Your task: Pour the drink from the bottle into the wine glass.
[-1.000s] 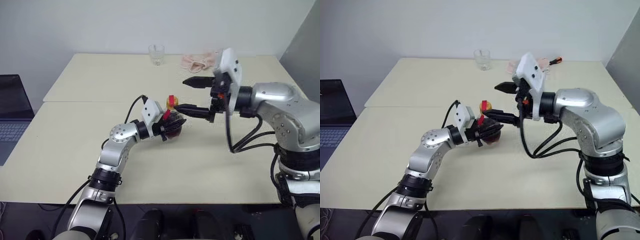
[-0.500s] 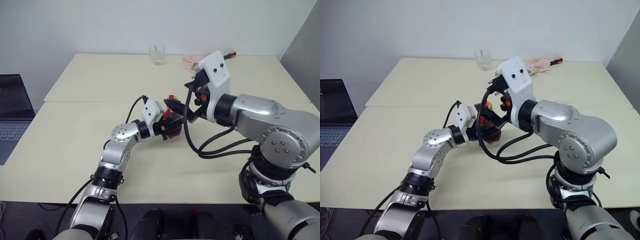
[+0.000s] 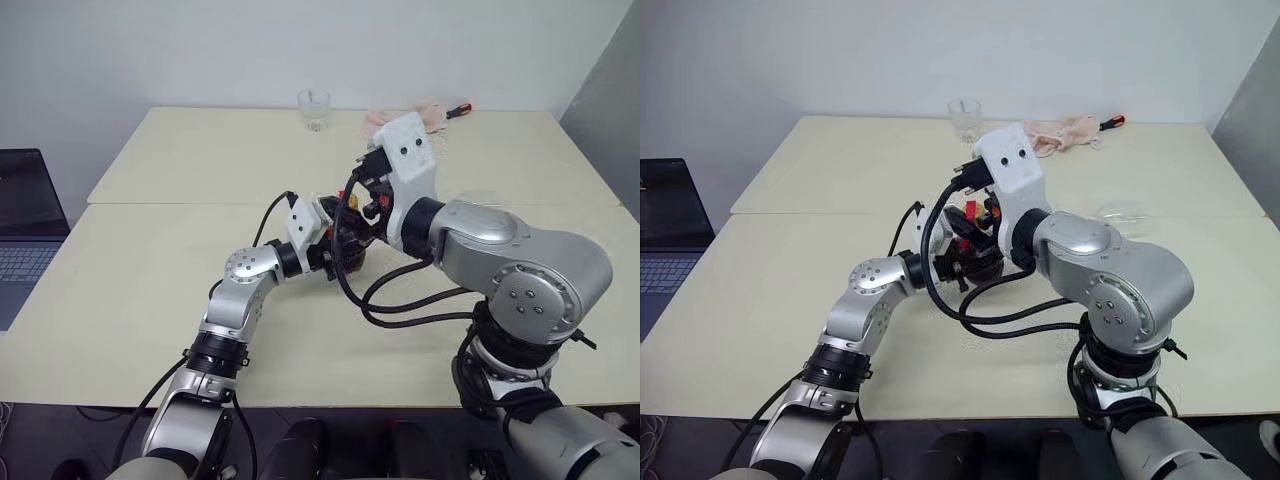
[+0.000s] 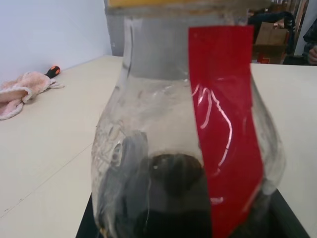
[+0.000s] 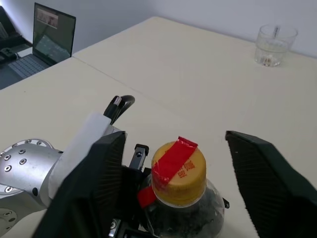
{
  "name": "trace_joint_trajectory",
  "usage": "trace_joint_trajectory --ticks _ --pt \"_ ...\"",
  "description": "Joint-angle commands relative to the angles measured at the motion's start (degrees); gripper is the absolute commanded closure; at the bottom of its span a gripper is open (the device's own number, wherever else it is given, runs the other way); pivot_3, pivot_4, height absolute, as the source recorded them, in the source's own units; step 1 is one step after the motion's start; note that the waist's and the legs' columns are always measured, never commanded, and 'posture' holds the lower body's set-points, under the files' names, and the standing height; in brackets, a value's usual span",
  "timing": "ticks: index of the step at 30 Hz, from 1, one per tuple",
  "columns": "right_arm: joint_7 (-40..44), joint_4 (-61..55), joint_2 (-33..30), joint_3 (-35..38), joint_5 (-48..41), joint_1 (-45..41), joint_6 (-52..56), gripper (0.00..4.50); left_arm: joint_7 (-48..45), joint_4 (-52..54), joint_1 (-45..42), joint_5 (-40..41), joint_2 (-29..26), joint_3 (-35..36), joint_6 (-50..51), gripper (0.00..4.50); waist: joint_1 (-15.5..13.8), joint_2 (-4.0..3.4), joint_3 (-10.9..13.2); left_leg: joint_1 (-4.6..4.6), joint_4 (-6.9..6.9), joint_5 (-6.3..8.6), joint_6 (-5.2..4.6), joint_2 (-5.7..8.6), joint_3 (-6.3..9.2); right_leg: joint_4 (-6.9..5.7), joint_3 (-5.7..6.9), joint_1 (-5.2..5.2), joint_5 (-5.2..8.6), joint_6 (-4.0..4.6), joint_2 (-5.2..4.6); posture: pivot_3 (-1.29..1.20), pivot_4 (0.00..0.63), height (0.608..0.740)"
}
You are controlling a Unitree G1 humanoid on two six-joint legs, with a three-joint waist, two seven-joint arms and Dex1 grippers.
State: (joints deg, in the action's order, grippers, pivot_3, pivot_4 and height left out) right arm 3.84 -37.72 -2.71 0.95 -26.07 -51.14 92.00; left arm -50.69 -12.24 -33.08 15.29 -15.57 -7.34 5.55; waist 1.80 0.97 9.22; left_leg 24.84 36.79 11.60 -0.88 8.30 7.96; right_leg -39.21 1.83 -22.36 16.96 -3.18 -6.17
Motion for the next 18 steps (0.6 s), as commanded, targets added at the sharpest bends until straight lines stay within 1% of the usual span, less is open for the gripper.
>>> trace_joint_trajectory --ticks 1,3,4,13,14,15,17,18 --pt "-0.71 -0.36 0.19 0.46 0.22 -0.68 0.5 2.34 0.09 1.95 -0.82 0.27 -0.19 1.0 -1.44 2.99 0.0 0.0 0.0 0.0 0.0 0.0 0.0 0.0 -0.01 0.0 -0.01 -0.01 0.0 0.0 0.0 0.0 0.15 0.74" --pt "-0.85 -0.1 0.12 0.48 0.23 -0.72 0.5 3.07 0.2 2.13 -0.62 0.28 -0.26 1.08 -1.42 2.99 0.02 0.0 0.0 0.0 -0.01 0.0 0.0 0.0 -0.01 0.0 -0.01 -0.01 0.0 0.0 0.0 0.0 0.15 0.74" --pt "-0.87 -0.03 0.09 0.41 0.19 -0.72 0.5 3.35 0.24 2.24 -0.52 0.28 -0.28 1.09 -1.4 2.99 0.02 0.0 0.0 0.0 -0.01 0.0 0.0 0.0 -0.01 -0.01 -0.01 -0.01 0.0 0.0 0.01 0.0 0.15 0.74" --pt "0.18 0.48 -1.41 -0.33 -0.07 -0.74 0.5 3.35 0.54 2.48 -0.34 0.19 -0.21 1.12 -1.35 2.99 0.02 0.0 0.0 0.0 -0.01 0.0 0.0 0.0 -0.01 -0.01 -0.01 -0.01 0.0 0.0 0.01 0.0 0.15 0.74" --pt "2.11 0.81 -3.23 -0.79 -0.65 -0.7 -0.73 3.35 0.57 2.32 -0.51 0.17 -0.12 1.1 -1.37 2.99 0.01 0.0 0.0 0.0 -0.01 0.0 0.0 0.0 -0.01 -0.01 -0.01 -0.01 0.0 0.0 0.01 0.0 0.15 0.74" --pt "7.98 1.42 -7.28 -2.34 -1.41 0.52 -7.92 3.35 0.53 2.17 -0.67 0.22 0.01 1.07 -1.37 2.99 -0.02 0.0 0.0 0.0 0.0 0.0 0.0 0.0 -0.01 -0.01 -0.01 -0.01 0.0 0.0 0.01 0.0 0.15 0.74" --pt "23.39 3.22 -14.0 -3.98 -3.15 4.05 -25.25 3.35 0.37 1.86 -1.05 0.26 0.43 0.79 -1.36 2.99 -0.3 0.01 0.0 0.0 0.02 0.0 0.0 0.03 0.01 0.1 0.04 0.03 0.0 -0.01 0.01 0.0 0.15 0.74" --pt "30.83 5.21 -16.09 -3.42 -5.61 5.65 -30.42 3.35 0.18 1.84 -1.14 0.33 0.6 0.61 -1.34 3.0 -0.33 0.01 0.0 0.0 0.03 0.0 -0.01 0.04 0.02 0.18 0.09 0.04 -0.02 -0.04 0.02 0.0 0.15 0.74"
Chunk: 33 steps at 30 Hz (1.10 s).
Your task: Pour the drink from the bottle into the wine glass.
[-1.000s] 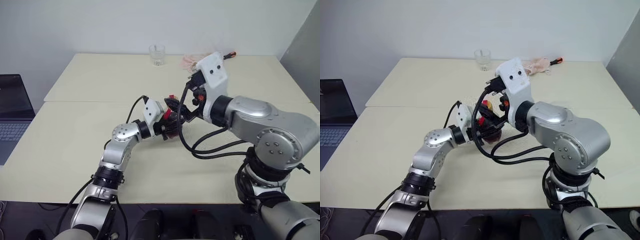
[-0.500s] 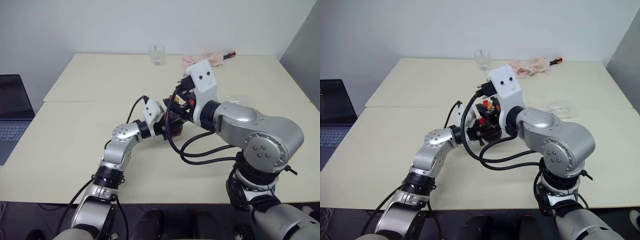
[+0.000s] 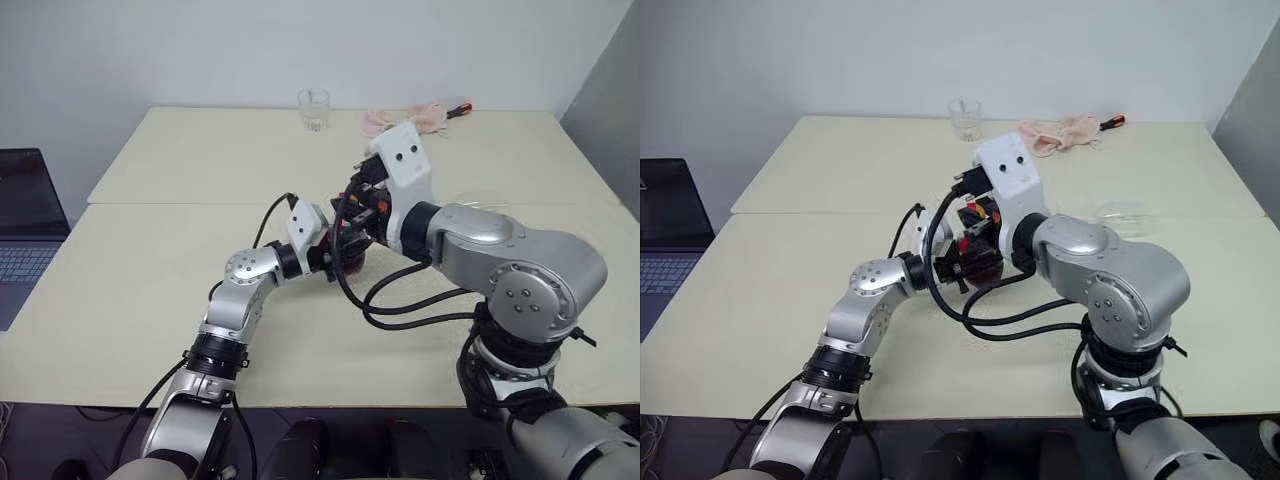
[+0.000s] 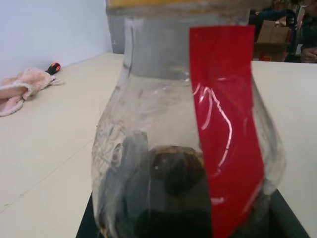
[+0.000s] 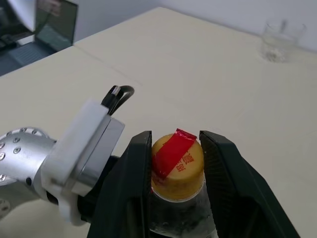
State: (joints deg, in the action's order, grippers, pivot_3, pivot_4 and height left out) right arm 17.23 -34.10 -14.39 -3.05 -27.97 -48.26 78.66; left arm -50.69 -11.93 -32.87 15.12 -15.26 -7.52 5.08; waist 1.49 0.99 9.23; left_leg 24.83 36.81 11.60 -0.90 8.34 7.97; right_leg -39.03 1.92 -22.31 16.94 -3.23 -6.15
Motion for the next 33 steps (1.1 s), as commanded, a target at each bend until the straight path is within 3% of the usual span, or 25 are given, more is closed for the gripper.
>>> trace_joint_trajectory --ticks 1,3,5,10,17,26,29,33 --pt "24.26 4.52 -6.12 1.39 -6.21 3.92 -20.36 3.35 -0.04 1.29 -1.55 0.48 0.43 0.59 -0.97 3.01 0.02 0.0 0.0 0.0 0.0 0.01 -0.01 0.0 -0.02 0.04 0.01 0.05 -0.02 -0.04 0.0 0.0 0.15 0.74" --pt "41.52 12.78 -13.28 -1.33 -6.72 4.59 -28.81 3.35 -0.52 1.22 -1.91 0.54 0.51 0.32 -1.05 3.02 0.16 0.0 0.01 0.0 0.01 0.01 -0.03 0.02 -0.08 0.02 0.0 0.11 -0.04 -0.07 0.0 0.0 0.15 0.74" --pt "53.04 20.38 -18.98 -5.54 -3.14 3.21 -37.2 3.35 -0.78 1.28 -2.25 0.63 0.46 0.12 -1.08 3.02 0.28 0.01 0.01 -0.02 0.03 0.01 -0.05 0.01 -0.13 0.0 0.06 0.11 -0.04 -0.08 0.03 0.0 0.15 0.74" --pt "63.38 37.86 -20.06 -9.91 3.6 -6.91 -50.01 3.35 -0.38 2.21 -2.01 0.71 -0.81 0.71 -1.06 3.03 1.9 0.0 0.02 -0.06 -0.05 0.01 -0.05 -0.19 -0.14 -0.06 -0.01 0.04 -0.02 -0.04 0.07 0.0 0.15 0.74" --pt "64.27 37.67 -20.35 -9.31 1.59 -7.82 -46.79 3.35 0.94 4.87 -0.26 0.99 -1.79 1.02 0.04 3.03 0.78 0.01 0.02 0.01 -0.01 0.01 -0.01 -0.1 -0.04 0.02 0.0 0.04 0.01 0.01 -0.02 0.0 0.15 0.74" --pt "57.43 29.52 -20.96 -2.99 -4.17 -7.56 -36.6 0.11 0.83 5.65 -0.15 1.05 -1.68 0.89 0.93 3.03 0.06 0.01 0.02 0.01 0.04 0.02 -0.01 -0.05 0.02 0.01 -0.01 0.05 0.0 0.0 -0.04 0.0 0.15 0.74" --pt "53.57 25.67 -21.03 -0.37 -6.03 -5.82 -34.12 0.0 0.89 6.15 0.13 1.04 -1.54 1.02 1.28 3.03 0.05 0.01 0.02 0.01 0.04 0.02 -0.01 -0.06 0.04 -0.01 0.01 0.05 0.0 0.0 -0.04 0.0 0.15 0.74" --pt "40.47 15.29 -17.63 1.7 -6.23 0.59 -29.92 0.0 0.67 6.27 0.53 1.11 -1.35 1.06 1.59 3.03 -0.01 0.01 0.02 0.02 0.04 0.02 -0.01 -0.05 0.07 0.01 0.03 0.08 0.0 0.0 -0.05 0.0 0.15 0.74"
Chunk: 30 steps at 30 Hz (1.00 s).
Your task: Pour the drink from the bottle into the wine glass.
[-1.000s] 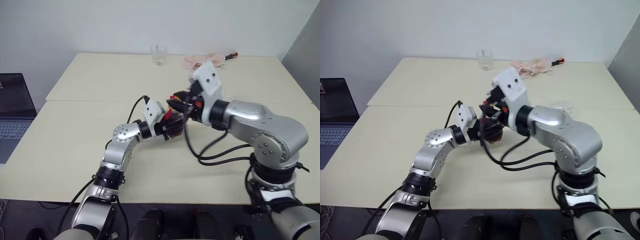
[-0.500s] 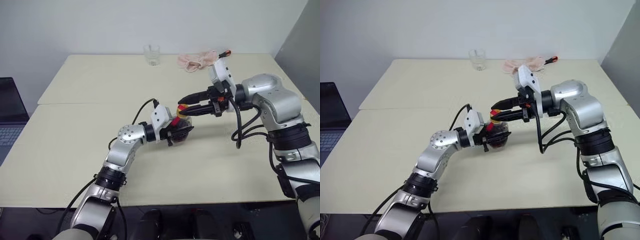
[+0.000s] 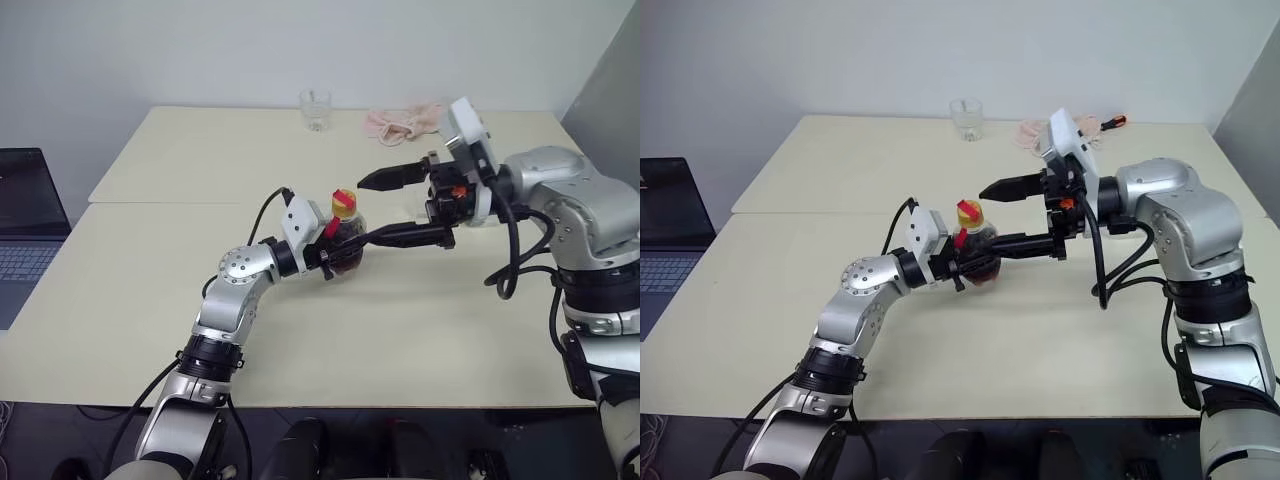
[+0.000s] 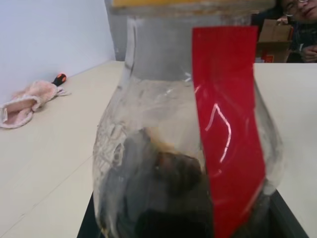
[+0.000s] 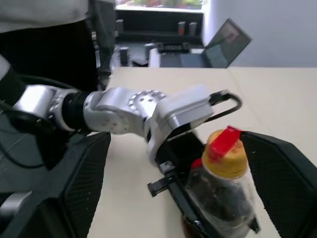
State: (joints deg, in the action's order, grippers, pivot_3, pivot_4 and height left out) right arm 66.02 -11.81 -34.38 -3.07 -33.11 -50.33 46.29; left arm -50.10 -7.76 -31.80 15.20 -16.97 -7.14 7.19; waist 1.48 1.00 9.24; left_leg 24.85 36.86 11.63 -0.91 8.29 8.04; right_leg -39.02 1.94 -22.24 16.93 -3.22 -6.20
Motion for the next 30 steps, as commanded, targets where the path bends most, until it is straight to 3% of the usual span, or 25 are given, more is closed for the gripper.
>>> trace_joint_trajectory --ticks 1,3,10,22,30 --pt "-13.1 -8.64 4.49 1.86 -0.6 3.41 4.3 0.0 0.09 2.0 -0.56 1.0 0.48 0.65 -0.49 3.03 0.02 0.0 0.0 0.0 0.0 0.0 0.0 0.0 0.0 -0.02 -0.02 -0.01 0.0 0.0 0.0 0.0 0.15 0.74" --pt "-19.58 -10.81 7.47 1.59 0.36 4.2 6.48 0.0 0.07 1.81 -0.68 0.97 0.66 0.62 -0.46 3.03 0.19 -0.01 0.0 0.0 0.0 0.0 0.0 0.0 -0.02 -0.1 -0.04 -0.03 0.0 0.0 0.0 0.0 0.15 0.74" --pt "-28.62 -10.2 11.8 -0.77 2.83 3.29 6.75 0.0 -0.07 0.93 -1.44 0.77 1.36 0.52 -0.64 3.03 0.17 -0.01 0.0 -0.01 -0.01 -0.01 0.01 0.01 -0.01 -0.08 -0.04 -0.05 0.0 0.0 0.01 0.0 0.15 0.74" --pt "-31.69 0.59 15.47 -4.41 9.23 1.09 -0.12 0.0 0.48 1.99 -0.45 0.81 1.21 0.8 -0.58 3.03 0.24 -0.01 0.0 -0.01 -0.01 -0.01 0.01 0.02 -0.02 -0.08 -0.05 -0.05 0.0 0.0 0.03 0.0 0.15 0.74" --pt "-29.06 3.63 12.11 -2.58 9.88 1.53 -2.56 0.0 1.07 3.03 0.33 0.92 0.7 0.98 -0.09 3.05 0.26 -0.01 0.0 -0.01 -0.01 -0.01 0.01 0.02 -0.03 -0.08 -0.06 -0.06 0.0 0.0 0.03 0.0 0.15 0.74"
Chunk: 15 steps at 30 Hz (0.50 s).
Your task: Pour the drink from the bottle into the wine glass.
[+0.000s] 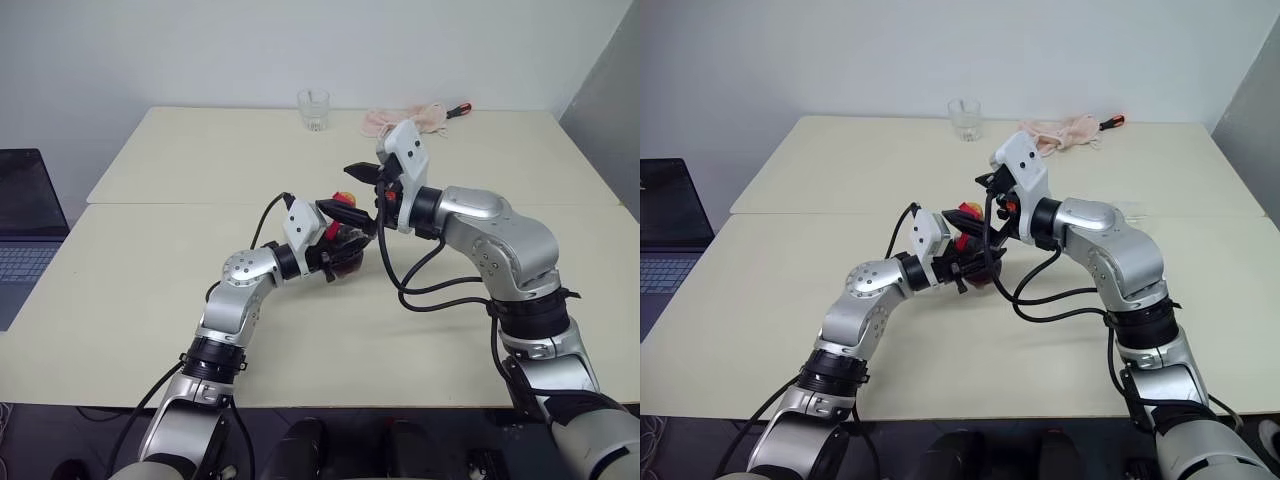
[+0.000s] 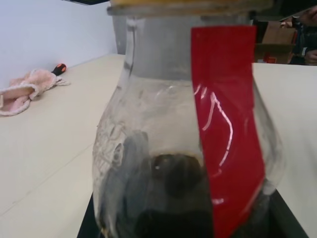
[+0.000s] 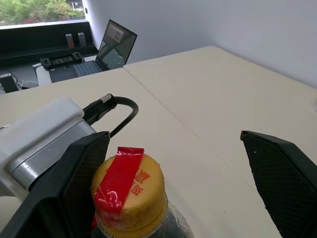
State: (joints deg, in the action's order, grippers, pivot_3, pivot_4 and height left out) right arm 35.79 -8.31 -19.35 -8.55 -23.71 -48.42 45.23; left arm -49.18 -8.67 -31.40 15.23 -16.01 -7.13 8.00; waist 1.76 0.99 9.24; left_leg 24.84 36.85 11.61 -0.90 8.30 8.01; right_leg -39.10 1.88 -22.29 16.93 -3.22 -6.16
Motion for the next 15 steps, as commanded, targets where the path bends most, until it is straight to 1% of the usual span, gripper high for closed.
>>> trace_joint_trajectory --ticks 1,5,7,10,12,15 --pt "2.27 -0.28 -4.19 3.35 0.11 0.35 -1.59 0.0 0.17 3.99 -0.07 0.89 -0.28 0.97 -0.85 3.05 -0.08 0.0 0.0 0.0 0.0 0.0 0.0 0.0 0.0 0.0 0.0 0.0 0.0 0.0 0.0 0.0 0.15 0.74" --pt "7.72 -3.55 -10.56 5.89 -2.95 3.92 -1.13 0.0 0.31 3.82 -0.31 0.89 -0.45 1.16 -0.79 3.05 -0.22 0.0 0.0 0.0 0.01 0.0 0.0 0.01 0.01 0.03 0.03 0.03 0.0 0.0 0.0 0.0 0.15 0.74" --pt "12.55 -7.42 -15.65 7.24 -6.48 6.27 1.03 0.0 0.3 3.7 -0.4 0.86 -0.61 1.27 -0.84 3.05 -0.46 0.01 0.0 0.01 0.01 0.0 0.0 0.01 0.01 0.04 0.04 0.03 0.0 0.0 0.0 0.0 0.15 0.74" --pt "18.34 -12.1 -20.73 8.97 -12.06 8.71 3.0 0.0 0.24 3.54 -0.47 0.81 -0.73 1.34 -0.88 3.05 -0.37 0.01 0.0 0.01 0.01 0.02 -0.03 0.03 -0.01 0.06 0.03 0.05 0.0 -0.01 -0.02 0.0 0.15 0.74" --pt "19.87 -13.29 -21.39 9.26 -13.9 8.8 2.96 0.0 0.17 3.28 -0.64 0.79 -0.77 1.38 -0.94 3.05 0.16 0.0 0.0 0.0 -0.02 0.02 -0.03 -0.02 -0.01 0.06 0.03 0.05 0.0 -0.01 -0.01 0.0 0.15 0.74" --pt "18.52 -13.41 -19.18 7.42 -14.27 6.76 2.74 0.0 0.13 3.12 -0.83 0.67 -0.65 1.31 -1.03 3.05 0.34 0.0 0.0 -0.03 -0.05 0.02 -0.04 -0.11 -0.03 0.04 0.05 0.05 0.0 0.0 0.04 0.0 0.15 0.74"
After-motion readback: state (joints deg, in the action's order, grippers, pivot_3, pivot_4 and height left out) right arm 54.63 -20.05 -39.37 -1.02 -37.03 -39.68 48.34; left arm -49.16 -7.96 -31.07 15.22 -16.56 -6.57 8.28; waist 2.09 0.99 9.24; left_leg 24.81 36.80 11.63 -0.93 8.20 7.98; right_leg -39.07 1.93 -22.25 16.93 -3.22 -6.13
